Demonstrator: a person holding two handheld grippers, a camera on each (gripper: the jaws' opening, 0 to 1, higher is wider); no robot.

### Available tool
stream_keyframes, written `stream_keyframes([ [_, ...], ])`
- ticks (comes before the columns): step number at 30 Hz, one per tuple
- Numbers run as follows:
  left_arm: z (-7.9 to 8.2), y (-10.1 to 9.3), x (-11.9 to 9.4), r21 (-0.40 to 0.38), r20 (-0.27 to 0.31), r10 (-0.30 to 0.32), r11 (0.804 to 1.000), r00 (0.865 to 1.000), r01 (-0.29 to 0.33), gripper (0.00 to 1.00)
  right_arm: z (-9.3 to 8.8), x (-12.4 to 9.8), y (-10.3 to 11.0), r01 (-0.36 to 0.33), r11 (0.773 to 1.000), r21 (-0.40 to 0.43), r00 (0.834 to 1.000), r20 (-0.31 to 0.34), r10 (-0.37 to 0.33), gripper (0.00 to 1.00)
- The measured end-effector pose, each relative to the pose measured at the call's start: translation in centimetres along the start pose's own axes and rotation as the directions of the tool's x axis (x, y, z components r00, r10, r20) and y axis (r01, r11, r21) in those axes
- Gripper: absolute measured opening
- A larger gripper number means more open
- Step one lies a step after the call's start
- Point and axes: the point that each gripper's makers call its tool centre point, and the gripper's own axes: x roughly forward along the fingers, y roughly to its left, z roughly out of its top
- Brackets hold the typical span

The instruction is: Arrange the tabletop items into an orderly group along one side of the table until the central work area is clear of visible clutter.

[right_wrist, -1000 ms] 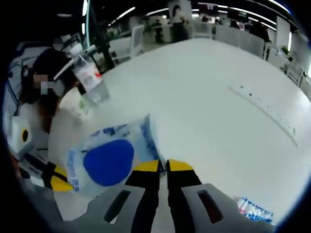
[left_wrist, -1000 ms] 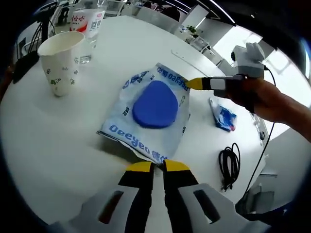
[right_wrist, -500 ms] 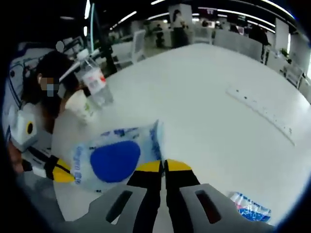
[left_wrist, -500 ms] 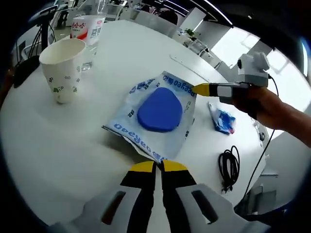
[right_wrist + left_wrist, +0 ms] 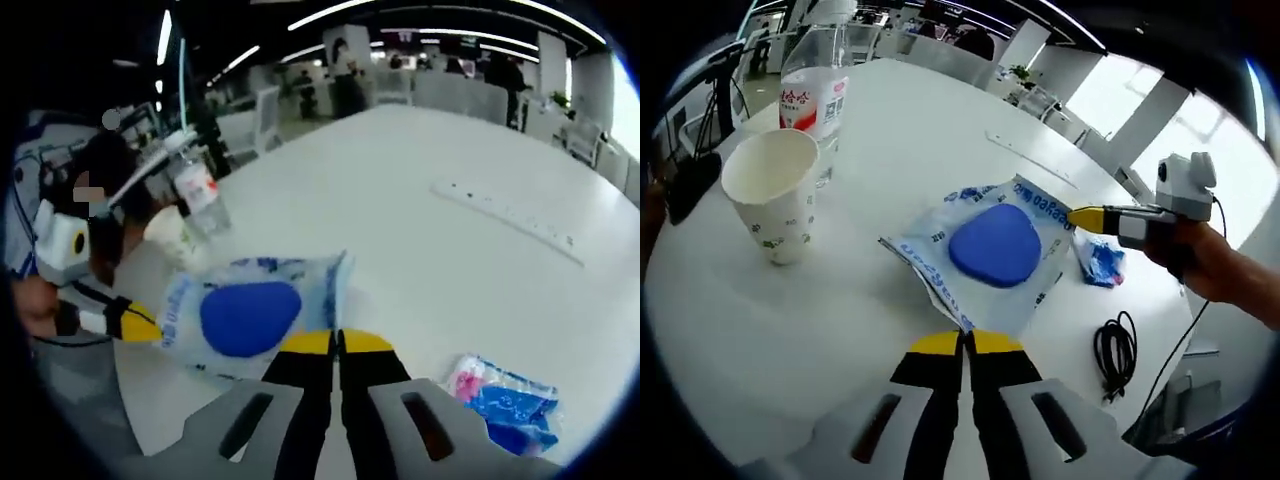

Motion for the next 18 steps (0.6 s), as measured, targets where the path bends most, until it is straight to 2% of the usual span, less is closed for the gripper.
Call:
stream_keyframes([
  [8,1.9,0.3,0.6,0.049,0.009,-0.012,0.999,1.0,0.012,0.0,-1.1,-2.6,0.1,0.055,0.994,0.098,0.996,0.067,-0.061,0.0],
  [15,4.8,0.6,1.2,0.06,0.047,-0.02,0.998,0.999,0.017,0.0,-3.0,-3.4,0.4,0.065,0.982,0.179,0.994,0.078,-0.08,0.0],
  [18,5.3,0.4,1.4,0.075,0.05,-0.023,0.997,0.998,0.019,0.0,-3.4,-3.6,0.4,0.072,0.976,0.207,0.991,0.093,-0.093,0.0],
])
